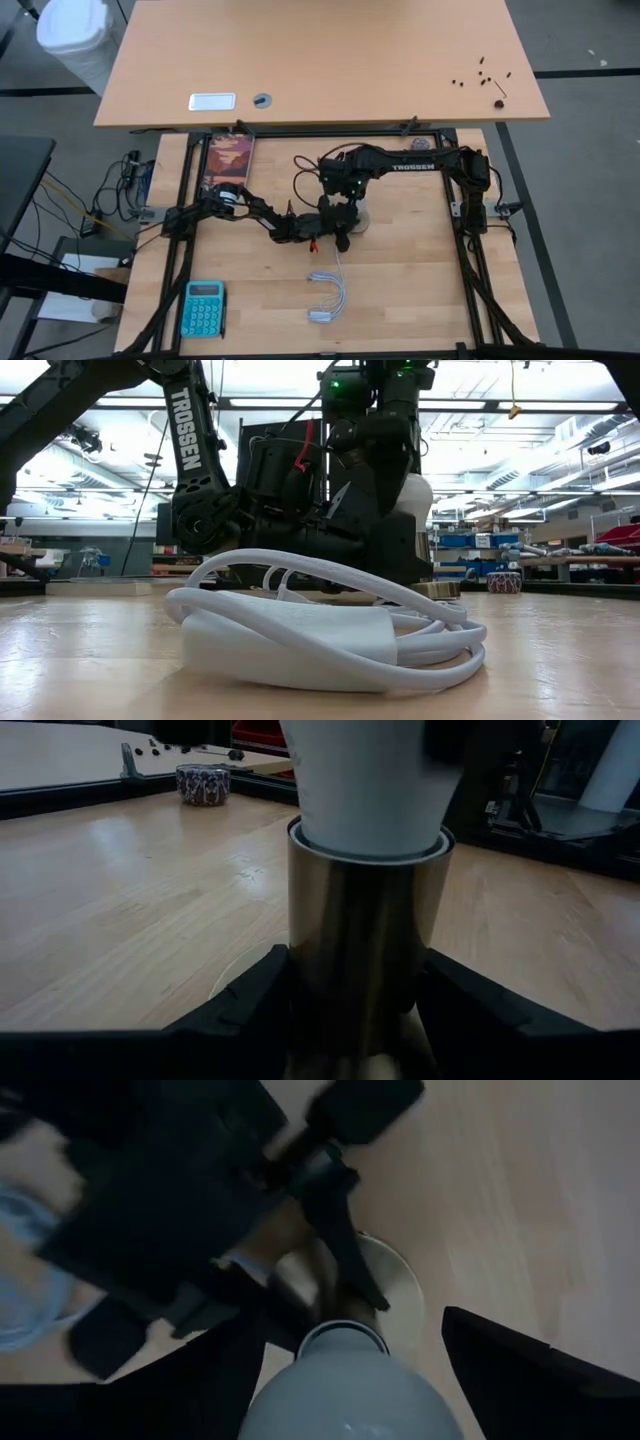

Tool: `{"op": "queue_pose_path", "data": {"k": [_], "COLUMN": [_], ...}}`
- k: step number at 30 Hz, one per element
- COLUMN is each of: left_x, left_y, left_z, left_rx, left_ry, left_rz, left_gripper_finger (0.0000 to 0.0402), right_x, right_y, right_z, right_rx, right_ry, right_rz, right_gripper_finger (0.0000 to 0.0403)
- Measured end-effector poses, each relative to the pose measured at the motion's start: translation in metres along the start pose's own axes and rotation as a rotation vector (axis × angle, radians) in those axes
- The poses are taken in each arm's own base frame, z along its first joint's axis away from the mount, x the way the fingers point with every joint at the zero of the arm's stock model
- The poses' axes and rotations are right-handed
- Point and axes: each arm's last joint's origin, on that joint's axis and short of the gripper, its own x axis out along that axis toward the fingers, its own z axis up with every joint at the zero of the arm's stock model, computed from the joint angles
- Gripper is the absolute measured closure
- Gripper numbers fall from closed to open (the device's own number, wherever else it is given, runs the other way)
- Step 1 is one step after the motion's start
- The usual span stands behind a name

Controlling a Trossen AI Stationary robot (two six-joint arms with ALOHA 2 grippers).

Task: Screw lightbulb
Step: Insert the lightbulb into the desk lamp

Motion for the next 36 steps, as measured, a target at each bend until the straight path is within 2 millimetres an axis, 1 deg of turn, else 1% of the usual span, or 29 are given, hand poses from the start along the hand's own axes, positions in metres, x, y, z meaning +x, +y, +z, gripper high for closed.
{"op": "queue_pose_path", "data": {"k": [2, 5, 9, 13, 15, 17, 19, 21, 24, 27, 29, 33, 36], "left_x": [0.0, 0.0, 0.0, 0.0, 0.0, 0.0, 0.0, 0.0, 0.0, 0.0, 0.0, 0.0, -0.001], "left_y": [0.0, 0.0, 0.0, 0.0, 0.0, 0.0, 0.0, 0.0, -0.001, -0.001, -0.001, -0.001, -0.002], "left_z": [0.0, 0.0, 0.0, 0.0, 0.0, 0.0, 0.0, 0.0, 0.0, 0.001, 0.001, 0.002, 0.002], "left_rx": [0.001, 0.008, 0.007, 0.002, 0.002, 0.002, 0.002, 0.002, -0.002, -0.008, -0.008, -0.011, -0.019], "left_ry": [0.001, 0.001, 0.001, 0.001, 0.001, 0.001, 0.0, 0.001, -0.002, -0.012, -0.012, -0.015, -0.015], "left_rz": [0.0, 0.0, 0.0, 0.0, 0.0, 0.0, 0.0, -0.001, -0.01, -0.016, -0.017, -0.02, -0.021], "left_gripper_finger": [0.0203, 0.0203, 0.0203, 0.0203, 0.0203, 0.0203, 0.0203, 0.0203, 0.0203, 0.0203, 0.0203, 0.0203, 0.0203], "right_x": [-0.007, -0.023, -0.044, -0.078, -0.085, -0.086, -0.082, -0.074, -0.054, -0.035, -0.018, 0.008, 0.019], "right_y": [-0.007, -0.018, -0.03, -0.041, -0.046, -0.051, -0.056, -0.06, -0.062, -0.058, -0.055, -0.049, -0.045], "right_z": [0.002, 0.004, -0.001, -0.017, -0.029, -0.041, -0.056, -0.071, -0.092, -0.109, -0.118, -0.127, -0.13], "right_rx": [-0.008, -0.011, -0.014, -0.064, -0.095, -0.116, -0.118, -0.118, -0.126, -0.165, -0.19, -0.231, -0.24], "right_ry": [-0.019, -0.072, -0.112, -0.224, -0.253, -0.297, -0.352, -0.407, -0.468, -0.536, -0.567, -0.637, -0.69], "right_rz": [0.066, 0.144, 0.165, 0.111, 0.087, 0.088, 0.112, 0.145, 0.18, 0.202, 0.215, 0.255, 0.283], "right_gripper_finger": [0.0085, 0.007, 0.0056, 0.0057, 0.0058, 0.0059, 0.0059, 0.0059, 0.0059, 0.0059, 0.0059, 0.0059, 0.0059]}}
